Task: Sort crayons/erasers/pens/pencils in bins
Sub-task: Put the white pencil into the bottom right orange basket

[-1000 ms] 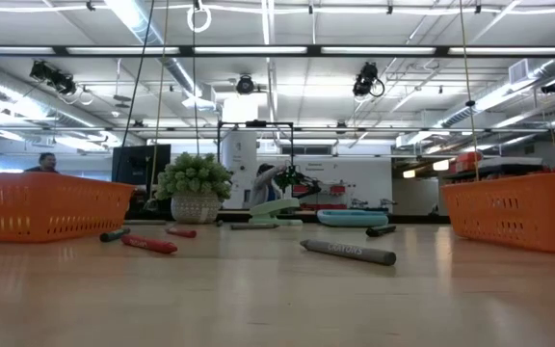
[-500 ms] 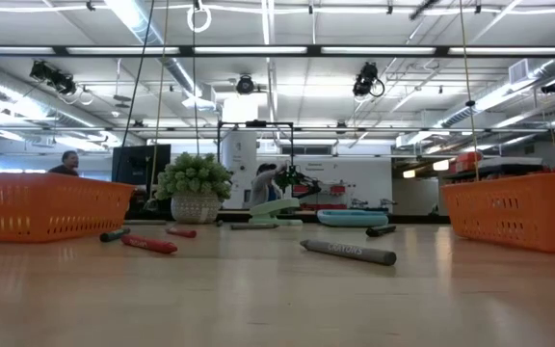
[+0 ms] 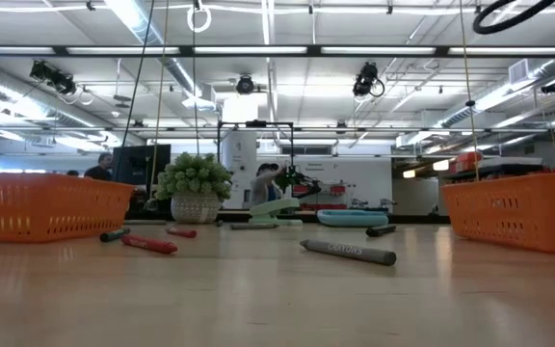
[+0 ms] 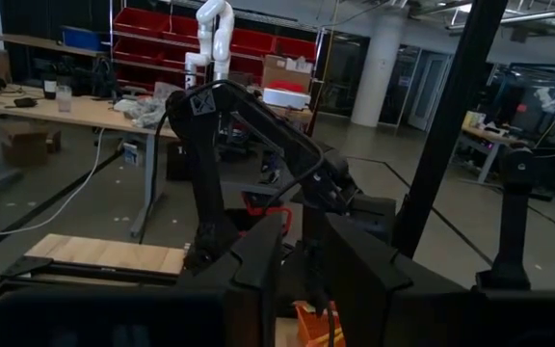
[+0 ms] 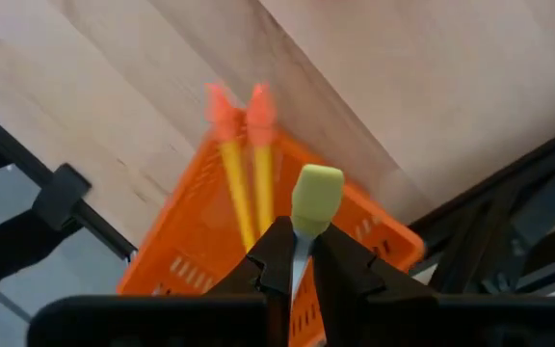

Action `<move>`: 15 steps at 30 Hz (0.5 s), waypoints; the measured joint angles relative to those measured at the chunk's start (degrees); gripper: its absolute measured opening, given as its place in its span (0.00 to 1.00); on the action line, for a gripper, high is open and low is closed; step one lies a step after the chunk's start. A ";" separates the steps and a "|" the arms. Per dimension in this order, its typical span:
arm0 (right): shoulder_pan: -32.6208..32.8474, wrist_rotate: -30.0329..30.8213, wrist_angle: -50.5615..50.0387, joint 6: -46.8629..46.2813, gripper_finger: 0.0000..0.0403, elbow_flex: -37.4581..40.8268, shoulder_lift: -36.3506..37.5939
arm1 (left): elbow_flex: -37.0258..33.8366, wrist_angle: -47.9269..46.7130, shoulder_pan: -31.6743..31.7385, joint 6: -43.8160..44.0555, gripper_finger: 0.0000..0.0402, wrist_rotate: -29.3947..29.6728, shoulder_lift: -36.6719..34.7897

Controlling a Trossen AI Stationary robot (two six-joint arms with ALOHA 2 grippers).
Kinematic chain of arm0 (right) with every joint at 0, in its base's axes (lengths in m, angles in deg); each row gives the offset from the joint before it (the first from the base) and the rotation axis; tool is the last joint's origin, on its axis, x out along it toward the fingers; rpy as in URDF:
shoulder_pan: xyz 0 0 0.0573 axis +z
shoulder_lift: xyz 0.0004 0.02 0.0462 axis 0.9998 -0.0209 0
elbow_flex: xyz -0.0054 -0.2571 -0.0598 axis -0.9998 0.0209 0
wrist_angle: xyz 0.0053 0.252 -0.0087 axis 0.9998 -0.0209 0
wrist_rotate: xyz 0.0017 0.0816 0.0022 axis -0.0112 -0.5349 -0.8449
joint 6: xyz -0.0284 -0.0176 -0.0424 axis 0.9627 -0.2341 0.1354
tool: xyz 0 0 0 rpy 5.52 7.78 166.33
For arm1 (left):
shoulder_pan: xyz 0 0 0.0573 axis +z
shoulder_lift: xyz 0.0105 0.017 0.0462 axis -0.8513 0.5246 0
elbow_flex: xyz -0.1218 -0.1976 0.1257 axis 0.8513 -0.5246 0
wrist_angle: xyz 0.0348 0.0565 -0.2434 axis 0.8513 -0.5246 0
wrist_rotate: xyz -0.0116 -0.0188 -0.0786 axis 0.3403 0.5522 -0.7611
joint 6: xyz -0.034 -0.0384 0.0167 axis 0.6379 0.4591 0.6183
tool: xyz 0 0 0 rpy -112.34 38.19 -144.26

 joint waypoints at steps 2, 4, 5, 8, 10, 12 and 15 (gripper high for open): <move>0.57 0.27 0.10 -0.30 0.09 0.04 0.02 | 0.00 -0.02 0.00 -0.02 0.21 0.01 0.01; 0.79 0.92 0.22 -0.29 0.09 0.10 0.02 | 0.00 0.00 0.00 0.00 0.20 0.02 0.01; 0.79 1.21 0.33 -0.21 0.09 0.10 0.01 | -0.01 -0.02 0.00 -0.03 0.20 0.00 0.01; 0.75 2.22 0.32 -0.22 0.09 0.10 0.02 | -0.02 -0.02 0.00 0.00 0.20 0.02 0.01; 0.76 3.05 0.32 -0.46 0.09 0.10 0.02 | -0.02 -0.02 0.00 -0.04 0.21 0.02 0.01; 0.75 3.84 0.32 -0.49 0.09 0.10 0.02 | -0.02 -0.02 0.00 -0.02 0.22 0.02 0.01; 0.71 5.14 0.32 -0.55 0.09 0.10 0.02 | -0.02 -0.02 0.00 -0.04 0.23 0.02 0.01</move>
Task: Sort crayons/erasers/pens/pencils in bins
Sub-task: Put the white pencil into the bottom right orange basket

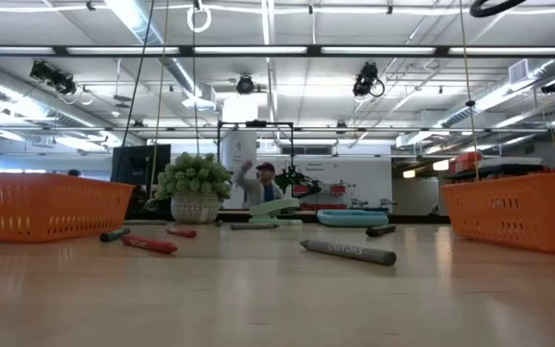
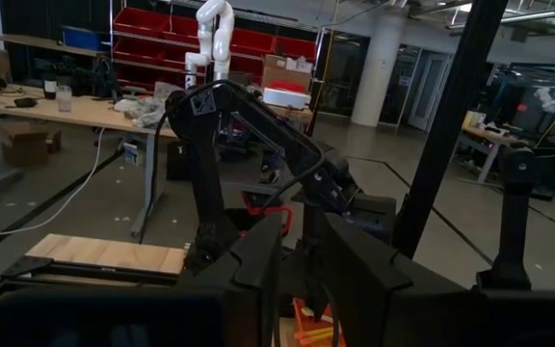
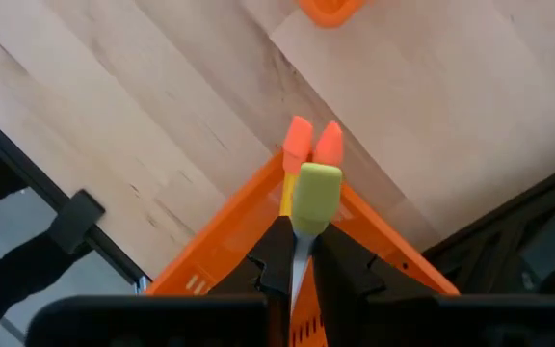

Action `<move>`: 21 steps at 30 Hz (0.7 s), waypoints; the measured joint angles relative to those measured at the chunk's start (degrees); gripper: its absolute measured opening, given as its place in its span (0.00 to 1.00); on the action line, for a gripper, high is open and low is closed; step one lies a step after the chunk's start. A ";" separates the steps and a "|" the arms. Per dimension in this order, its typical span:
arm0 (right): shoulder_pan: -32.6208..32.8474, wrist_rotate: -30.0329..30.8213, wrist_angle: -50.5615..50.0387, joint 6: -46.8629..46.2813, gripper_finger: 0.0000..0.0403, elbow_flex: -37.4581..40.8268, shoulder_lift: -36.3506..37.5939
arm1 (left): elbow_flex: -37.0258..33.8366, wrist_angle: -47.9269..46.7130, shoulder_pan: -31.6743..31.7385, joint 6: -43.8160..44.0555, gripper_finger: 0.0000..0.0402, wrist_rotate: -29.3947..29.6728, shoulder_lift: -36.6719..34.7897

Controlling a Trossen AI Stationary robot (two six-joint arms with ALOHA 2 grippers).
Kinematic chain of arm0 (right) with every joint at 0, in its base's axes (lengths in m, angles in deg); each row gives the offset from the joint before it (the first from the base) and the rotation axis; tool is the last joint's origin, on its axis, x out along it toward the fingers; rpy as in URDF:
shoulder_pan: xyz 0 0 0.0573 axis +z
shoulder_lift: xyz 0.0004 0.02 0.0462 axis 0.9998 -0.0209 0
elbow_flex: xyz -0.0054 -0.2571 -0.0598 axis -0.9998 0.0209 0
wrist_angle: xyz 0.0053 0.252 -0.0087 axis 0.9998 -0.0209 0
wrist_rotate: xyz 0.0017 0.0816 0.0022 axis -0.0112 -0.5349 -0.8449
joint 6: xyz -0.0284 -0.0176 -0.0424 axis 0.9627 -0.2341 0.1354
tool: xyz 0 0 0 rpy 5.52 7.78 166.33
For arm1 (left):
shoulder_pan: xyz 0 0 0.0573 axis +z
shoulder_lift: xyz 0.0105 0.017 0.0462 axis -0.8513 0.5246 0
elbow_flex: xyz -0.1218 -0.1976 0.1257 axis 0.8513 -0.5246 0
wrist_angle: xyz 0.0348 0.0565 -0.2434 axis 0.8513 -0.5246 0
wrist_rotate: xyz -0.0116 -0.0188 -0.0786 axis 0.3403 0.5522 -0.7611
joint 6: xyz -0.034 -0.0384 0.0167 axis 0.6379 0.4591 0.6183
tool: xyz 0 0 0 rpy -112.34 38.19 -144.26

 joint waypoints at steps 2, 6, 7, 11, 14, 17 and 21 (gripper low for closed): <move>-0.02 0.43 -0.01 -0.01 0.09 0.00 0.00 | 0.00 0.00 0.00 0.02 0.22 0.00 0.00; 0.00 0.47 -0.08 -0.01 0.09 0.00 0.00 | 0.00 0.00 0.00 0.02 0.21 0.00 0.00; 0.00 0.50 -0.21 0.02 0.09 0.00 0.00 | 0.00 0.00 0.00 0.02 0.21 0.00 0.00; 0.00 0.39 -0.46 0.22 0.09 1.04 0.00 | 0.00 0.00 0.00 0.01 0.20 0.00 0.00; 0.00 -0.31 1.87 0.10 0.09 2.65 0.00 | 0.00 0.00 0.00 0.02 0.20 0.00 0.00; 0.00 -0.61 4.68 -0.63 0.09 4.04 0.00 | 0.00 0.00 0.00 -0.01 0.22 0.00 0.00; 0.00 -0.54 4.92 -1.67 0.11 4.55 0.00 | 0.00 -0.02 0.00 -0.01 0.23 0.00 0.00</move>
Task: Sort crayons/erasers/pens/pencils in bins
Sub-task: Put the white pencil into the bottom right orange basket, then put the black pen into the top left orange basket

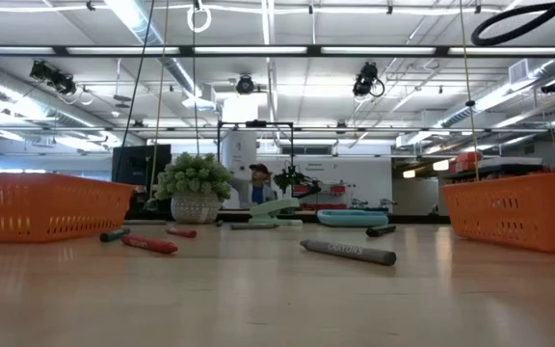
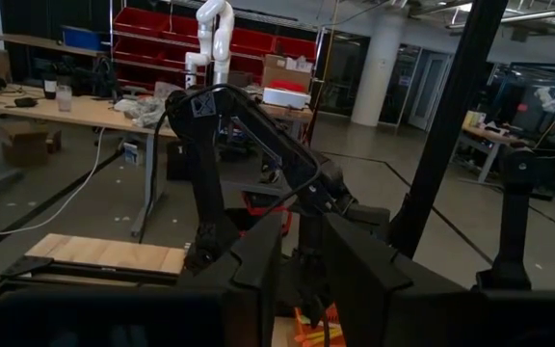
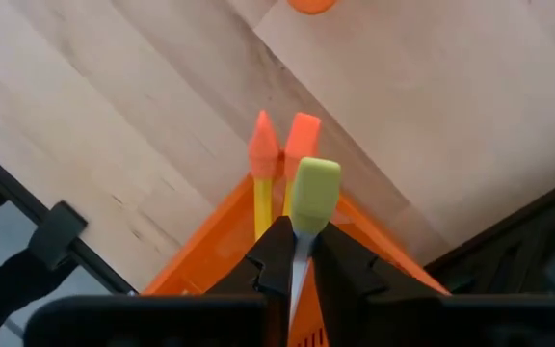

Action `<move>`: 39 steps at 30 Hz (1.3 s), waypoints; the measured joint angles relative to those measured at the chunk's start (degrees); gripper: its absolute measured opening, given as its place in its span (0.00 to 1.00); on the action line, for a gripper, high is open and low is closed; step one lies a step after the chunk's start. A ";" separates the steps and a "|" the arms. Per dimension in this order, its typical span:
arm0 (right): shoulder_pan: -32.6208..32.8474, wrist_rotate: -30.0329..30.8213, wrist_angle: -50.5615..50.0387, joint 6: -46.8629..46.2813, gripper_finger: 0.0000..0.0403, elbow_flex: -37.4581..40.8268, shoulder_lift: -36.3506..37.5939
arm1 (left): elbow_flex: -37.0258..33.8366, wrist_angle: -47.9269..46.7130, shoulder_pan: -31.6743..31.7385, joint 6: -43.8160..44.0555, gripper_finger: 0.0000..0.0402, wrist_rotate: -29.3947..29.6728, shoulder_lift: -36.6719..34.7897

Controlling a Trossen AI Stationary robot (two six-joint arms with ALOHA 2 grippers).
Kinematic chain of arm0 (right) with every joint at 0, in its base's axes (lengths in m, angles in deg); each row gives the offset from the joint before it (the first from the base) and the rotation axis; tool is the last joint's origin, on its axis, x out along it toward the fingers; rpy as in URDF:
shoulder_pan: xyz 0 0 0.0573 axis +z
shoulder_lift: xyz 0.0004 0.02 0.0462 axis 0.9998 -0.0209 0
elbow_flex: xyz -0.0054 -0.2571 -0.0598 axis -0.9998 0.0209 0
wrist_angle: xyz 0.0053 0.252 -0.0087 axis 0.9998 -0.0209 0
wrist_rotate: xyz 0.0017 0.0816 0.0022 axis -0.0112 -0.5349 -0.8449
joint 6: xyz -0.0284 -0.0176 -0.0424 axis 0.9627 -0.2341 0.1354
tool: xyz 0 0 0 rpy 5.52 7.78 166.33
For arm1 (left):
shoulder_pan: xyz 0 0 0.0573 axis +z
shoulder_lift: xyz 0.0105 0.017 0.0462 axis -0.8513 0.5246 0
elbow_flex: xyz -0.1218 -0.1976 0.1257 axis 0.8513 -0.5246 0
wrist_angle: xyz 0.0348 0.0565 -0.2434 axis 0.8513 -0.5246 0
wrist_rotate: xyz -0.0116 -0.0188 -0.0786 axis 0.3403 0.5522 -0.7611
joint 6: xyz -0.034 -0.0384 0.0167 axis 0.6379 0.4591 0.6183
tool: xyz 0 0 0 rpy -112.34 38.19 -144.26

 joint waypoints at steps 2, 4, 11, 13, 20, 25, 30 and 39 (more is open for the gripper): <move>0.00 0.54 0.00 -0.07 0.13 0.00 0.00 | -0.02 0.00 0.00 0.01 0.23 0.00 0.00; 0.00 0.64 0.00 -0.07 0.16 0.00 0.00 | -0.02 0.00 0.00 -0.02 0.22 0.00 0.00; 0.00 1.48 0.00 -0.51 0.20 0.00 0.00 | -0.02 0.00 0.00 0.01 0.21 0.00 0.00; 0.00 1.92 0.02 -1.00 0.20 0.00 0.00 | -0.02 0.00 0.00 -0.02 0.22 0.00 0.00; 0.00 2.50 0.46 -2.09 0.19 0.02 0.00 | -0.02 0.01 0.00 0.01 0.23 0.00 0.00; 0.00 2.50 0.44 -1.14 0.19 0.02 0.00 | -0.02 0.00 0.00 -0.02 0.20 0.00 0.02; 0.00 2.90 0.42 0.07 0.19 0.02 0.00 | -0.02 0.00 0.00 -0.02 0.21 0.00 0.02; 0.00 4.81 0.36 0.37 0.19 0.02 0.00 | -0.02 0.00 0.01 0.01 0.22 0.00 0.01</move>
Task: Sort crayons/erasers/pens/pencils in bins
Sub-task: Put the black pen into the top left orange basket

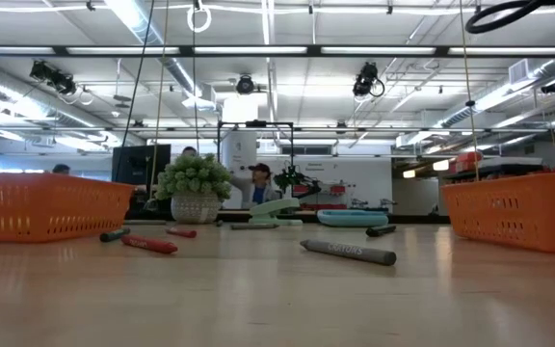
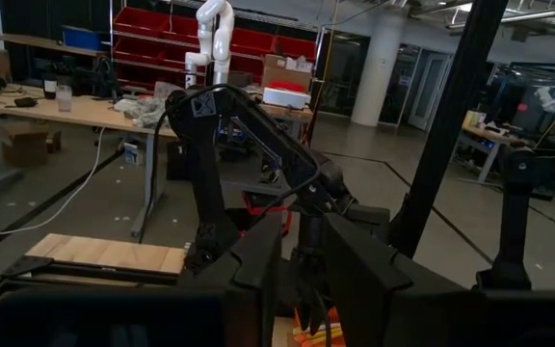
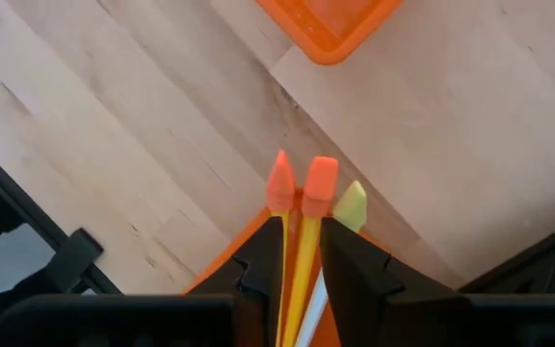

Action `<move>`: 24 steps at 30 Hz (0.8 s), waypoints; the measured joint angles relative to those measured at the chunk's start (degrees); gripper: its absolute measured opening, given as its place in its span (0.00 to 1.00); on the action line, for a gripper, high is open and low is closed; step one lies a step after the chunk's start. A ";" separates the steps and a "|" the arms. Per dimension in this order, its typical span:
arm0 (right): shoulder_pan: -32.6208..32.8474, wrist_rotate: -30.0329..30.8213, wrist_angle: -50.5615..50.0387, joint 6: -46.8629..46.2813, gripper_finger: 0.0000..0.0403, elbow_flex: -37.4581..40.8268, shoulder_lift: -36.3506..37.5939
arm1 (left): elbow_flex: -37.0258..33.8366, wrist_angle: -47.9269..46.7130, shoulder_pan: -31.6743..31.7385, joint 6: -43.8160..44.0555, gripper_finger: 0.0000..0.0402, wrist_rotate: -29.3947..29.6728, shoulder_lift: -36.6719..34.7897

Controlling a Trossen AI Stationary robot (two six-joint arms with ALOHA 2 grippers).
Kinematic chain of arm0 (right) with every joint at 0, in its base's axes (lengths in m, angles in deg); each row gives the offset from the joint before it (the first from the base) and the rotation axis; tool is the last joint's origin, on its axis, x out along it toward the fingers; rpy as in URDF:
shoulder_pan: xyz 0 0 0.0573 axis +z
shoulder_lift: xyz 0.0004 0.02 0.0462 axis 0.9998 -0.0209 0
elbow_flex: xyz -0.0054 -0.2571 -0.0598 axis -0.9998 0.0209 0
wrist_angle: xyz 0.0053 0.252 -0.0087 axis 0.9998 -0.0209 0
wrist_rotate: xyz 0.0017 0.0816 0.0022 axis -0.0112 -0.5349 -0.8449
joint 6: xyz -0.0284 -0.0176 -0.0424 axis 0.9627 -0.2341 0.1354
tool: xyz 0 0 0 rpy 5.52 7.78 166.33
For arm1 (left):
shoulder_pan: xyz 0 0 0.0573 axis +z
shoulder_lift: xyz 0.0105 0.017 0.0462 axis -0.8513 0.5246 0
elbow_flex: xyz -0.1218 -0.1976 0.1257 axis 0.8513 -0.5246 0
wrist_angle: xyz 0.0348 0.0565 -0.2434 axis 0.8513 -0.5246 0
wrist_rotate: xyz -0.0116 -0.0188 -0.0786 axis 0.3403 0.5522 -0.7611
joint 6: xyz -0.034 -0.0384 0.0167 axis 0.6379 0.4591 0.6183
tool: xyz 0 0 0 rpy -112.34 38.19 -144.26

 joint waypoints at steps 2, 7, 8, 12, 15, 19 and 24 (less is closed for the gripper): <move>0.00 0.46 -0.03 -0.03 0.19 0.00 0.00 | 0.00 0.00 -0.01 -0.01 0.22 0.00 0.01; -0.01 3.04 -0.39 -2.06 0.19 0.00 0.00 | 0.00 0.00 0.00 -0.02 0.21 0.00 0.01; 0.00 3.35 -0.38 -2.81 0.19 0.00 0.00 | 0.00 0.00 0.01 -0.02 0.21 0.00 0.01; 0.00 3.68 -0.38 -3.96 0.19 0.00 0.00 | 0.00 0.00 0.00 -0.03 0.22 0.00 0.01; -0.02 3.68 -0.40 -3.88 0.19 0.00 0.00 | 0.00 0.01 0.01 -0.02 0.23 0.00 0.01; -0.02 3.64 -0.40 -3.47 0.19 0.00 0.00 | 0.00 0.00 0.01 -0.01 0.22 0.00 0.01; -0.02 3.36 -0.37 -4.36 0.19 -0.01 0.01 | 0.00 0.02 0.01 -0.03 0.20 0.00 0.01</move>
